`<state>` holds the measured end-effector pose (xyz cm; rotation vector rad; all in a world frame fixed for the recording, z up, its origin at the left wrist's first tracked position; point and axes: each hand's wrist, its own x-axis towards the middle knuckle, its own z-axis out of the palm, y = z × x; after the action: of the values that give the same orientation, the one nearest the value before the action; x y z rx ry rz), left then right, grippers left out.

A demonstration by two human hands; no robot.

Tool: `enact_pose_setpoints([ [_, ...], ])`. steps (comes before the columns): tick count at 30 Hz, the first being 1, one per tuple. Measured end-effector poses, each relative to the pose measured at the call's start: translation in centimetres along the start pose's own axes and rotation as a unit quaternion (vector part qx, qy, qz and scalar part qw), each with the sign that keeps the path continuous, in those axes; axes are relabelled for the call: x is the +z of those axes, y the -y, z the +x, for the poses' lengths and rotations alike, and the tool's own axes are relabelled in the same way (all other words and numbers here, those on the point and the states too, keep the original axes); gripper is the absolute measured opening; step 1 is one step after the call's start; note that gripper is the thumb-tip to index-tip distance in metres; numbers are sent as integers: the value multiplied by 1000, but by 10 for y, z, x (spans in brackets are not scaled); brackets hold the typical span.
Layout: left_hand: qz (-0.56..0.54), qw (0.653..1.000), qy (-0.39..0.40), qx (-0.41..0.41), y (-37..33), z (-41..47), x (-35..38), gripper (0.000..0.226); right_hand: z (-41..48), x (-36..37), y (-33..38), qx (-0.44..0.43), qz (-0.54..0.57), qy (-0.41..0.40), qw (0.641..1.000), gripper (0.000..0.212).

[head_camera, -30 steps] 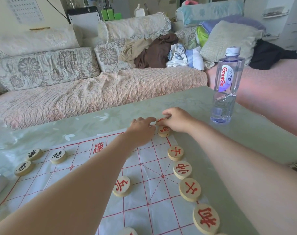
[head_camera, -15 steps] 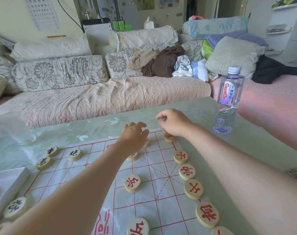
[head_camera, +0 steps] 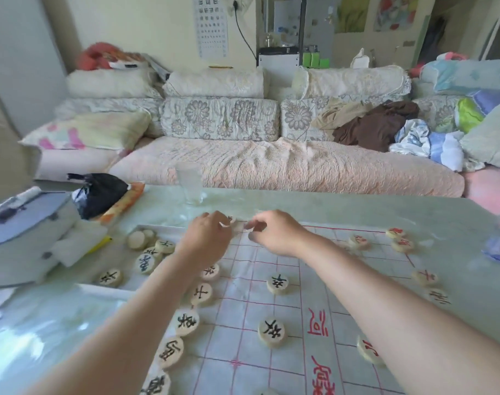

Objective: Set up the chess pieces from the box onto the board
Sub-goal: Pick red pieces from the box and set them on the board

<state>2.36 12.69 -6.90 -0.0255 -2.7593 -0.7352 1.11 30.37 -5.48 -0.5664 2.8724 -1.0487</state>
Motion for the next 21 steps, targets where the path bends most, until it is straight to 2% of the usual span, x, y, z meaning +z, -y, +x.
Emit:
enact_pose_setpoints([
  [3,22,999,-12,-24,55,-14,-30,23,17,37,40,-20,-8,28,999,20],
  [9,71,991,-88,-77,151,-48,-49,29,48,104,94,-50,-56,79,994,36],
  [13,73,991,-48,-102,188,-51,-55,37,74,145,114,-72,-97,73,990,42],
  [18,27,996,-29,-80,204,-47,-60,42,115,182,137,-86,-143,61,984,51],
  [21,5,998,-30,-55,206,-47,-58,43,138,194,152,-91,-209,67,972,57],
])
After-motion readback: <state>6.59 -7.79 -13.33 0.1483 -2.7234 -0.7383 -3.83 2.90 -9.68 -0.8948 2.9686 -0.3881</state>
